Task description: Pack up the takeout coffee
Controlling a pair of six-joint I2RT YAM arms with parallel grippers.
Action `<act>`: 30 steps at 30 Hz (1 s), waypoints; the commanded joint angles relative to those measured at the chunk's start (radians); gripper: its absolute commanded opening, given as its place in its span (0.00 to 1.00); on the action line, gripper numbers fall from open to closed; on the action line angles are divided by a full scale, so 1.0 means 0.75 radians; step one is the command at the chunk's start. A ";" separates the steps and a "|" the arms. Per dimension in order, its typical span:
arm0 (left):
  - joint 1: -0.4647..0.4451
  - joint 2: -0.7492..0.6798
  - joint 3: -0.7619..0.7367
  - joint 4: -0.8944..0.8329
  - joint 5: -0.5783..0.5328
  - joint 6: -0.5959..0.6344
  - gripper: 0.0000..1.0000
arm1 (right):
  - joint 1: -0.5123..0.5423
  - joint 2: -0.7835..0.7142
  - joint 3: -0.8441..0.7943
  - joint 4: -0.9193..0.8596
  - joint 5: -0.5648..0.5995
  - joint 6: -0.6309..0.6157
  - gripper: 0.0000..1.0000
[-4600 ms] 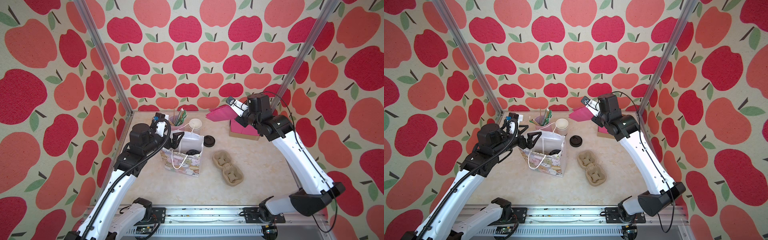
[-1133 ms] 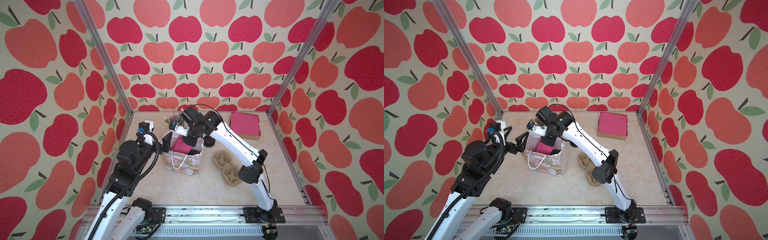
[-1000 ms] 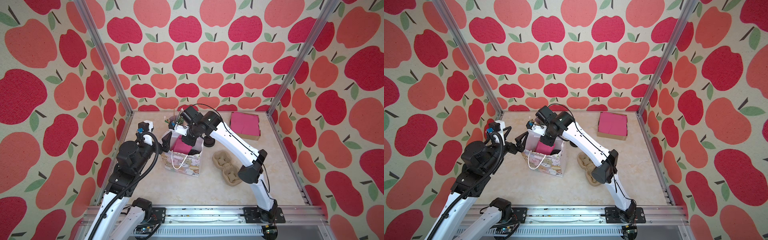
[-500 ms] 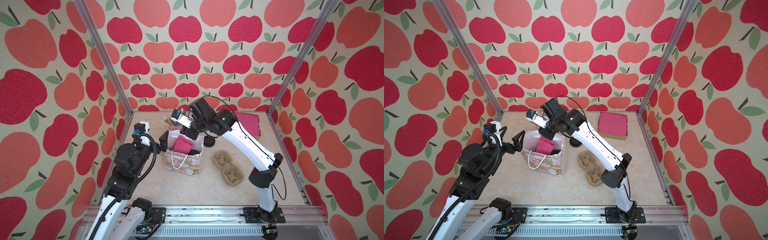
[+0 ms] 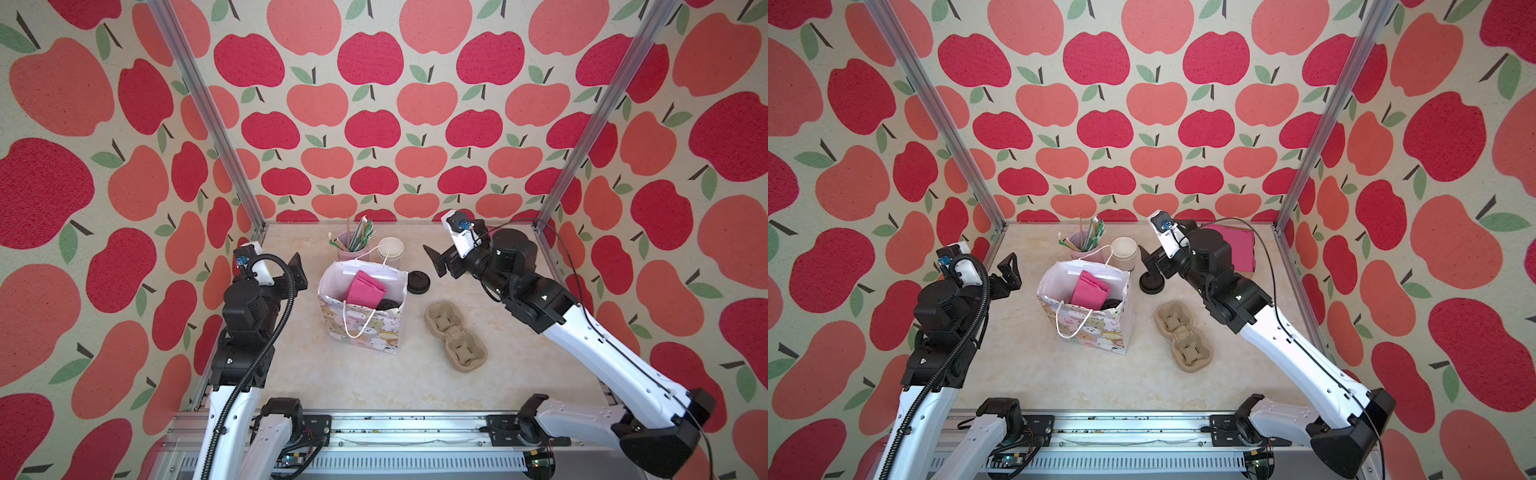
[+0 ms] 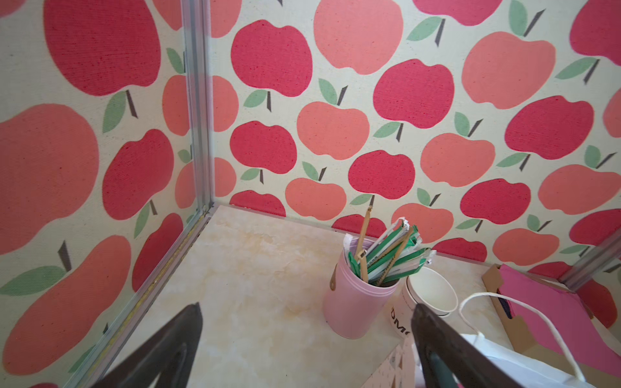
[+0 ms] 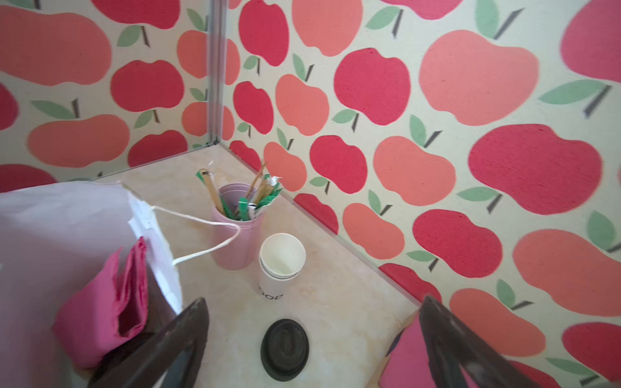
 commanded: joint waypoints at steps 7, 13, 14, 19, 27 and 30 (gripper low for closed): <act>0.225 0.063 -0.179 0.094 0.099 -0.231 0.99 | -0.418 -0.170 -0.380 0.237 0.175 0.248 0.99; 0.302 0.124 -0.280 0.192 0.117 -0.316 0.99 | -0.624 -0.120 -0.551 0.233 0.171 0.436 0.99; 0.308 0.136 -0.294 0.207 0.123 -0.324 0.99 | -0.651 -0.103 -0.558 0.217 0.149 0.464 0.99; 0.326 0.194 -0.371 0.300 0.110 -0.361 0.99 | -0.721 -0.014 -0.584 0.164 0.040 0.513 0.99; 0.328 0.275 -0.546 0.534 -0.029 -0.375 0.99 | -0.807 0.119 -0.687 0.259 0.029 0.535 0.99; 0.328 0.302 -0.625 0.676 -0.085 -0.361 0.99 | -0.841 0.179 -0.730 0.331 0.071 0.521 0.99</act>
